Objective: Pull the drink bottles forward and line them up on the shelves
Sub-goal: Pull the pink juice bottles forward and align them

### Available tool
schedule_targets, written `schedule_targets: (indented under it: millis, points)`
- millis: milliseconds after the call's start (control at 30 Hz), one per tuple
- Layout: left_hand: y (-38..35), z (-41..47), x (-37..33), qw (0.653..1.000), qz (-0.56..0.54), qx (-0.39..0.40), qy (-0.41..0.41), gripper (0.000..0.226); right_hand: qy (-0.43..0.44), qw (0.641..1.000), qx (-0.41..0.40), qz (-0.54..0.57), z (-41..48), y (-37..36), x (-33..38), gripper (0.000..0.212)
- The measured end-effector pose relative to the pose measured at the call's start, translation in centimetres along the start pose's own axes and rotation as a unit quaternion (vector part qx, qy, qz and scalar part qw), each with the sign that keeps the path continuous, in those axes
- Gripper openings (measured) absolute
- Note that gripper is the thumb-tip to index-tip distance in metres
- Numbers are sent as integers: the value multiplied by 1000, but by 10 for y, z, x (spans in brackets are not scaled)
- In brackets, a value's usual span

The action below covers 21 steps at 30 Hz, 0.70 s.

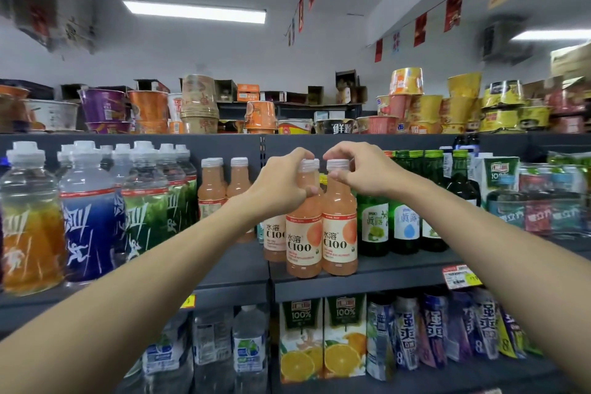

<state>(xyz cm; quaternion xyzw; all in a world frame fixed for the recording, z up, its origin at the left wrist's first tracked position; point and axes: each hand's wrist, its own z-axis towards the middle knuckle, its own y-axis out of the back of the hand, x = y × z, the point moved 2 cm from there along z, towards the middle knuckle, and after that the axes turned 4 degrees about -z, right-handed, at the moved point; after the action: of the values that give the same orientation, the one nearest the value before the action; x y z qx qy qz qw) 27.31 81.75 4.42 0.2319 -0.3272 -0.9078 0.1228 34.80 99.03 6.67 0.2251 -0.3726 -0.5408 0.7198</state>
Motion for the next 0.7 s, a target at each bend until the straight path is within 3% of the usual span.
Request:
schedule_targets:
  millis: [100, 200, 267, 367, 433, 700]
  points:
    - [-3, 0, 3, 998, 52, 11, -17, 70, 5, 1000, 4, -19, 0, -2, -4, 35]
    - [7, 3, 8, 980, 192, -17, -54, 80, 27, 998, 11, -58, 1, -3, -5, 41]
    - [12, 3, 11, 962, 260, -2, -81, 101, 42, 992, 50, -110, 2, -4, -3, 60]
    - [10, -2, 13, 952, 291, 31, -96, 130, 47, 973, 113, -195, 1, -13, -1, 106]
    - [6, -7, 14, 947, 299, 15, -112, 131, 48, 972, 110, -203, 0, -17, -4, 117]
    - [1, -9, 17, 935, 324, -15, -140, 124, 59, 966, 95, -231, 4, -21, -11, 119]
